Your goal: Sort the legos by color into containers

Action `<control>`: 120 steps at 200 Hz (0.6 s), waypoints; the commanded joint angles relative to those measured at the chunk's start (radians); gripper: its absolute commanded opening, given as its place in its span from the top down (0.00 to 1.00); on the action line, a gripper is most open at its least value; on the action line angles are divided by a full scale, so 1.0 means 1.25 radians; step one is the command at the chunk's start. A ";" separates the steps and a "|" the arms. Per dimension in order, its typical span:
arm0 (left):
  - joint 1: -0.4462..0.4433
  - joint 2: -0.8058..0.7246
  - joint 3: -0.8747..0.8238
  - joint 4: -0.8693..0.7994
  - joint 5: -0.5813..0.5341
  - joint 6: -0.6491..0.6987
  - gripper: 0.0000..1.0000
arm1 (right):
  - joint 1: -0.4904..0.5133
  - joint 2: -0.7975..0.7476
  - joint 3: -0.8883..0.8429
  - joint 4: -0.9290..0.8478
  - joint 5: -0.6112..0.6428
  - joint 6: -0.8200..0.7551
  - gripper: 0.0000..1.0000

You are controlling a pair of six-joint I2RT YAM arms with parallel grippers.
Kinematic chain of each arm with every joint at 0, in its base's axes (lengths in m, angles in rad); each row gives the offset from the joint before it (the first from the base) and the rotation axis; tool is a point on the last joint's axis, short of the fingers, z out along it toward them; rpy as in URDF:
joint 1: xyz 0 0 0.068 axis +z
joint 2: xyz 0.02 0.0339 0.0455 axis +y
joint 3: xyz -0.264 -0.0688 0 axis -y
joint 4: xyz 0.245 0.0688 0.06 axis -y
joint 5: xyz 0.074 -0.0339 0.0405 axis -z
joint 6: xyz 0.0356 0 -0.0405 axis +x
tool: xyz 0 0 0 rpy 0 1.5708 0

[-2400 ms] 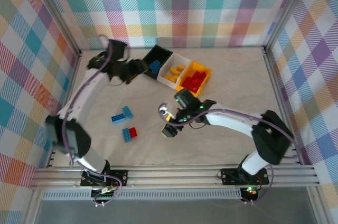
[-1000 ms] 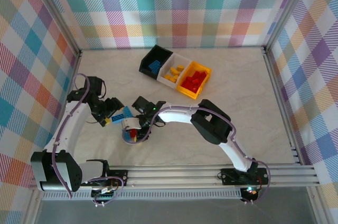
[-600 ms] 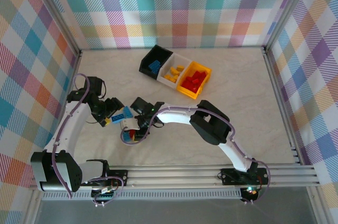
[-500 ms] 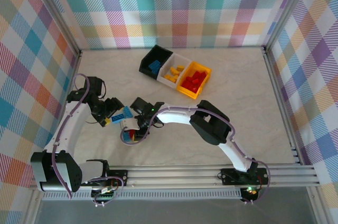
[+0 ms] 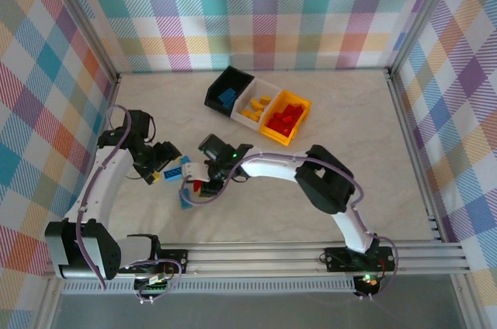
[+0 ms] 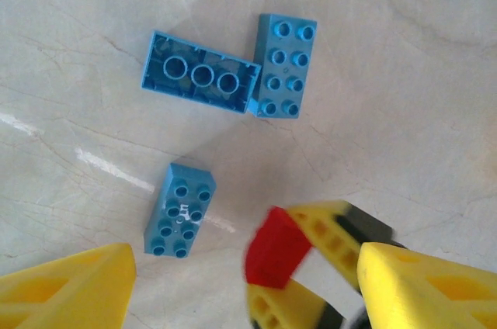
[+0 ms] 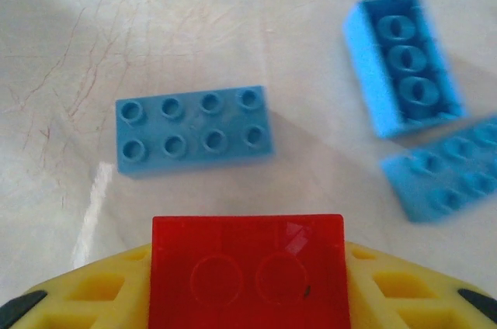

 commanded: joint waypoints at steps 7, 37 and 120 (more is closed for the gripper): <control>0.010 0.023 0.047 -0.017 -0.011 0.014 0.24 | -0.078 -0.132 -0.058 0.002 0.020 0.046 0.54; 0.008 0.051 0.070 -0.007 0.009 0.033 0.24 | -0.192 -0.198 -0.111 -0.009 0.042 0.062 0.54; -0.032 0.082 0.064 -0.044 0.032 0.073 0.20 | -0.442 -0.043 0.043 -0.062 0.136 0.130 0.53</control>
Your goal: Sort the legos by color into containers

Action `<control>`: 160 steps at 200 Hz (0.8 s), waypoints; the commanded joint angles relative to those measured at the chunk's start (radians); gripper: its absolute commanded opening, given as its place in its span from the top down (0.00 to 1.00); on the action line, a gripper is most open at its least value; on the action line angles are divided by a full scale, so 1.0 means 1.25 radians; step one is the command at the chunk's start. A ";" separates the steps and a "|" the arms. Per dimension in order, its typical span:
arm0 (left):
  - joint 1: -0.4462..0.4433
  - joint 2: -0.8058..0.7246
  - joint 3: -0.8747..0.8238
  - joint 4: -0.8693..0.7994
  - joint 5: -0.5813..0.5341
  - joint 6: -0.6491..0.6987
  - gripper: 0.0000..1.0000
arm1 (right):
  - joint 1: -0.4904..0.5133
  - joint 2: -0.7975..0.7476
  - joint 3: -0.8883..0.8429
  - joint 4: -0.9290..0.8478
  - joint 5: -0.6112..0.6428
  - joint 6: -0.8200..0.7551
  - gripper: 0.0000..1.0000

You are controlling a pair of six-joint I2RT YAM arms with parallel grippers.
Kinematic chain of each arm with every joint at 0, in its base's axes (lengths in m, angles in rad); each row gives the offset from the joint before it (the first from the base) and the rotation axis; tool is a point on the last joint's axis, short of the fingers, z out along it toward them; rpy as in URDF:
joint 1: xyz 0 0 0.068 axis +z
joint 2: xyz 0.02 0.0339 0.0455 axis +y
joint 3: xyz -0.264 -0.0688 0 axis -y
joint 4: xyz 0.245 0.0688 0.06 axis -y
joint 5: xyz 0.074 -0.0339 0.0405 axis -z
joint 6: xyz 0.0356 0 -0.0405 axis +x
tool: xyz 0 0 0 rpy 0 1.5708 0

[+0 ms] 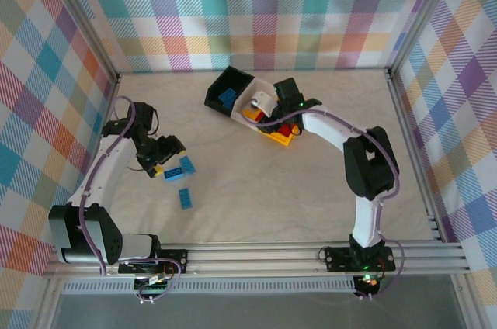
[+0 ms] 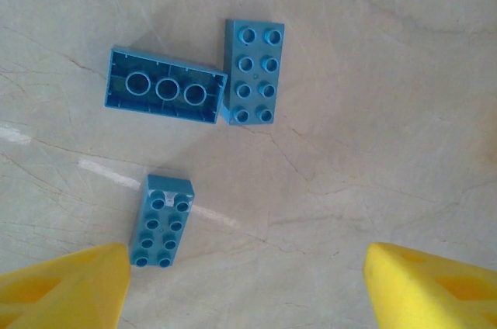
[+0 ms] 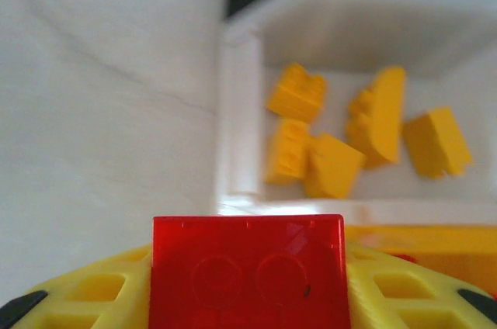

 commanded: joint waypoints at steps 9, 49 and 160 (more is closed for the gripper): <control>-0.014 -0.001 0.003 -0.046 0.007 0.029 0.20 | -0.034 0.068 0.077 -0.039 0.027 0.050 0.53; -0.032 0.002 -0.023 -0.062 -0.008 0.031 0.20 | -0.059 0.154 0.177 -0.080 0.049 0.057 0.52; -0.071 0.038 -0.035 -0.077 -0.042 0.039 0.20 | -0.116 0.114 0.126 -0.070 0.058 0.037 0.52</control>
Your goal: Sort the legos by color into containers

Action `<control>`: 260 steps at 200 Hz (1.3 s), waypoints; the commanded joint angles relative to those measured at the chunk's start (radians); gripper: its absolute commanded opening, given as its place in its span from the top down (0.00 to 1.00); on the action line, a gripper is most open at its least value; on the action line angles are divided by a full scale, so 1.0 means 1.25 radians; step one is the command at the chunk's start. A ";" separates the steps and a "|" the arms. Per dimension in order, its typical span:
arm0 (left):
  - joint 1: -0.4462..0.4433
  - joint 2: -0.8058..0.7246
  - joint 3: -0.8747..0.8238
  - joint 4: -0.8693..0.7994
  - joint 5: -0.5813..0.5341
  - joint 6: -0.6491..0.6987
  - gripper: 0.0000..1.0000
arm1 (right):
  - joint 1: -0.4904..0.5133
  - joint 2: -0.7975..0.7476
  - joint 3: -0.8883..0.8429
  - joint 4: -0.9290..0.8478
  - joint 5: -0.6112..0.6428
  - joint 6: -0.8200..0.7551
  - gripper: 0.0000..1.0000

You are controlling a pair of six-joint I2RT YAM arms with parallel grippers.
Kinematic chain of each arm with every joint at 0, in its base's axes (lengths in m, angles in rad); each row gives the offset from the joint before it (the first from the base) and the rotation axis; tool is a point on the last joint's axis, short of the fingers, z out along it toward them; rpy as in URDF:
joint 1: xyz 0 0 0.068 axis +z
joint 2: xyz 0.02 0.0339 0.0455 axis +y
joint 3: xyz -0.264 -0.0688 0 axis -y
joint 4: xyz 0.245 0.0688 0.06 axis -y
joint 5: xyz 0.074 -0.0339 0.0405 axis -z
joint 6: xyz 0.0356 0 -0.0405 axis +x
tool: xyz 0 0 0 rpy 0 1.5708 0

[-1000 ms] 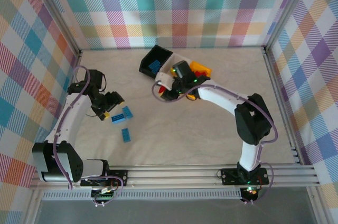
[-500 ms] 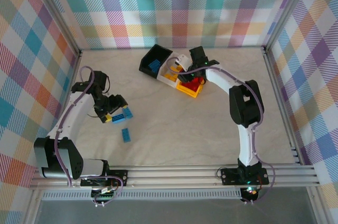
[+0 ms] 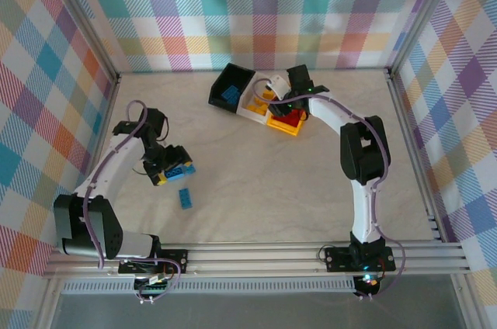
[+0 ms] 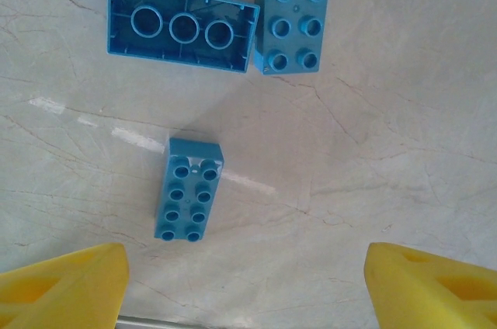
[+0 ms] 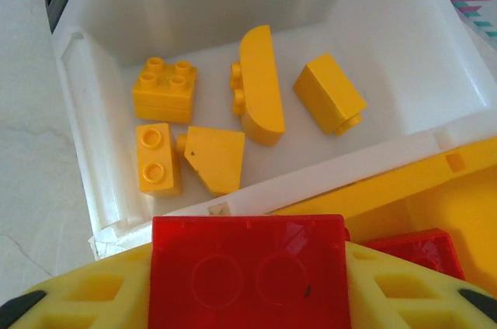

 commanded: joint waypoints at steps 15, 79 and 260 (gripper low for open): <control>-0.020 0.003 -0.013 -0.034 -0.027 0.012 0.20 | -0.023 0.001 -0.014 -0.057 0.030 -0.002 0.52; -0.043 0.013 -0.027 -0.045 -0.050 0.007 0.19 | -0.028 0.013 0.020 -0.075 0.028 -0.003 0.38; -0.169 0.089 -0.134 0.040 -0.118 -0.045 0.18 | 0.079 -0.333 -0.218 0.059 -0.153 0.200 0.26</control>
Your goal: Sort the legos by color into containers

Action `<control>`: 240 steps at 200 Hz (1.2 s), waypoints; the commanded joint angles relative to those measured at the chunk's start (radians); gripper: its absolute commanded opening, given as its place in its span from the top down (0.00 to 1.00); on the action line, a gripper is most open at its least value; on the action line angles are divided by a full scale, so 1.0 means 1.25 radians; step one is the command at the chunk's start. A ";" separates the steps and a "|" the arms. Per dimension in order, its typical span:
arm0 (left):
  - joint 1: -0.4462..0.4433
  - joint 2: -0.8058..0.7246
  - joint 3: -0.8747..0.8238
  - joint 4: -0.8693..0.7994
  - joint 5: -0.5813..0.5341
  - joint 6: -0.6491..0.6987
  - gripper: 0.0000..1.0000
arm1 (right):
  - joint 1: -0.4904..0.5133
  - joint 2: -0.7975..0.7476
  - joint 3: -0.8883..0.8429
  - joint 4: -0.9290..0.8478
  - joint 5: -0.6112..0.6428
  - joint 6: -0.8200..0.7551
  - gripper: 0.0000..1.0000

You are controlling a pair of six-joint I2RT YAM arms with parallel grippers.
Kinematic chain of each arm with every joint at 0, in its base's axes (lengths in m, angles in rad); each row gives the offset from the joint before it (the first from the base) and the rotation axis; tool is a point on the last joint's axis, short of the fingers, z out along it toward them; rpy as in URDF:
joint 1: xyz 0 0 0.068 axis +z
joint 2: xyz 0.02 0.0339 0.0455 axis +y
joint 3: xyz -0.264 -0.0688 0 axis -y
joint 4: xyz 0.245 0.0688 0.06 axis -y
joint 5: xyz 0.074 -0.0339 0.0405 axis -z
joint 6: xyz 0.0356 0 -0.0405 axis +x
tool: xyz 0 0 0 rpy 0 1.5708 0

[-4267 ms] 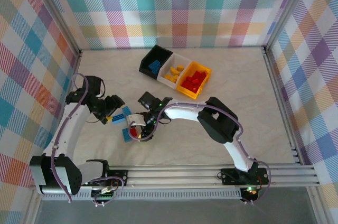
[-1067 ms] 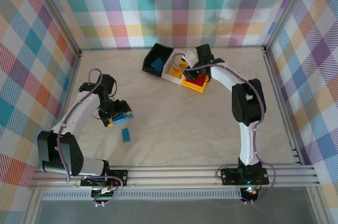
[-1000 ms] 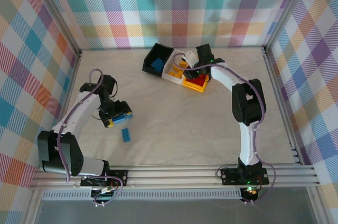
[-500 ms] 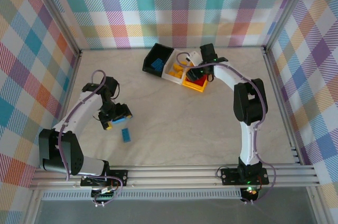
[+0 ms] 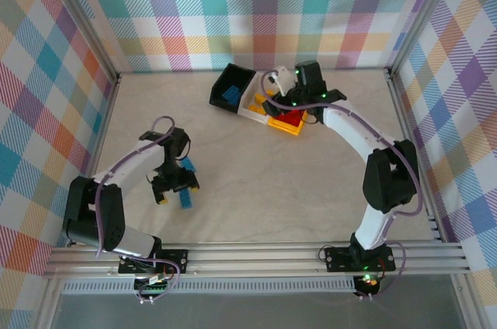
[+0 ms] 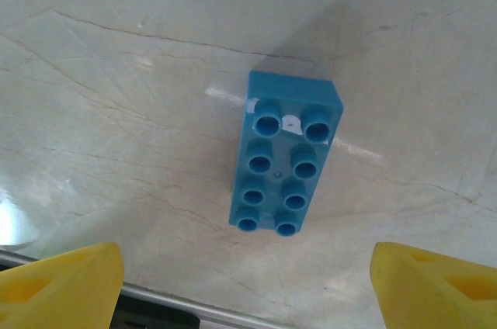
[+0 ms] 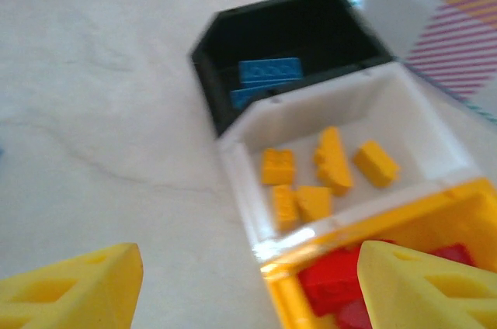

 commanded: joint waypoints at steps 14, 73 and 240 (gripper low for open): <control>-0.028 0.039 -0.026 0.077 -0.003 -0.032 0.19 | 0.020 -0.065 -0.077 0.032 -0.070 0.085 0.26; -0.030 0.080 -0.082 0.155 -0.013 -0.039 0.22 | 0.029 -0.138 -0.146 0.041 -0.072 0.122 0.27; -0.031 0.074 -0.078 0.148 -0.040 -0.017 0.66 | 0.029 -0.197 -0.245 0.083 -0.059 0.186 0.27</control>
